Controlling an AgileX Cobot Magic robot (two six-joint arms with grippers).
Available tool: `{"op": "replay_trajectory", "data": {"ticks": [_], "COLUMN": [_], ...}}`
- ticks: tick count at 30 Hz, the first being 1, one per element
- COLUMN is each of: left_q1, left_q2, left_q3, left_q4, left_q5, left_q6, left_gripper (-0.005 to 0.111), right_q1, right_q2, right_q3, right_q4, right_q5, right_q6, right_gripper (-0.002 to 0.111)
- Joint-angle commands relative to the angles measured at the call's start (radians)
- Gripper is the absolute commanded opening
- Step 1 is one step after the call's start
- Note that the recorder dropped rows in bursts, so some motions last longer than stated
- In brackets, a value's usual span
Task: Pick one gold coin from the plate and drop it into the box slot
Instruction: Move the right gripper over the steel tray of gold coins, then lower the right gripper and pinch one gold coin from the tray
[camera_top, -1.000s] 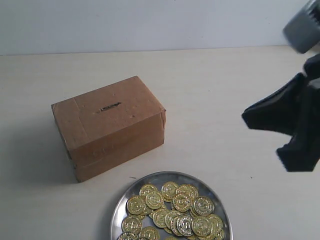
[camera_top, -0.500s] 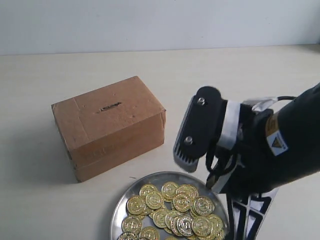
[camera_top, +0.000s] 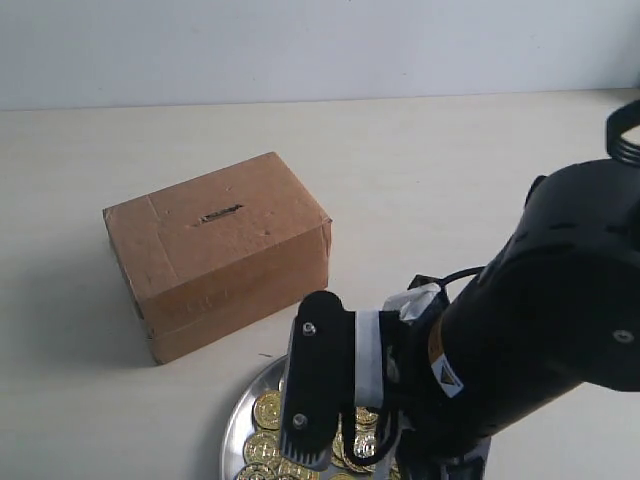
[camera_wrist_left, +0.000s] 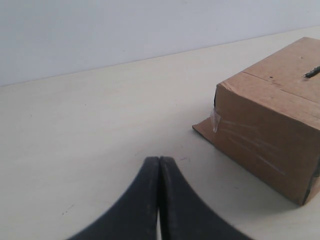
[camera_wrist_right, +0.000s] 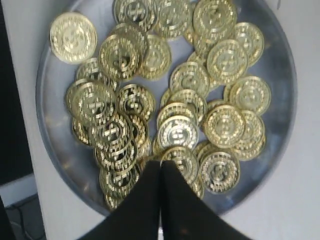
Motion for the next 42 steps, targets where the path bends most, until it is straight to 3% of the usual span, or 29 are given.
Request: {"op": "replay_trajectory", "data": {"ticks": [1,5,11,13,24,42], "left_q1": [0.0,0.0,0.0,0.0,0.0,0.0], "left_q2": [-0.004,-0.004,-0.004,-0.004,-0.004,-0.004], "left_q3": [0.003,0.003,0.003,0.003,0.003,0.003], "left_q4": [0.001,0.001,0.001,0.001,0.001,0.001], "left_q5": [-0.005,-0.005,-0.005,-0.005,-0.005,-0.005], "left_q6": [-0.002,-0.002,-0.002,-0.002,-0.002,-0.002], "left_gripper": [0.0,0.0,0.0,0.0,0.0,0.0], "right_q1": [0.004,0.004,0.004,0.004,0.004,0.004], "right_q2": [0.023,0.069,0.142,0.159,0.211,0.259], "right_q3": [-0.009,-0.009,-0.009,-0.009,-0.009,-0.009], "right_q4": [0.137,0.156,0.336,0.341,0.416,0.413], "right_q5": [-0.135,-0.174,-0.183,-0.183,-0.123,-0.125], "right_q6": [-0.018,-0.034,-0.223,-0.23,-0.376,-0.384], "right_gripper": [0.0,0.003,0.047,0.051,0.051,0.051]}}
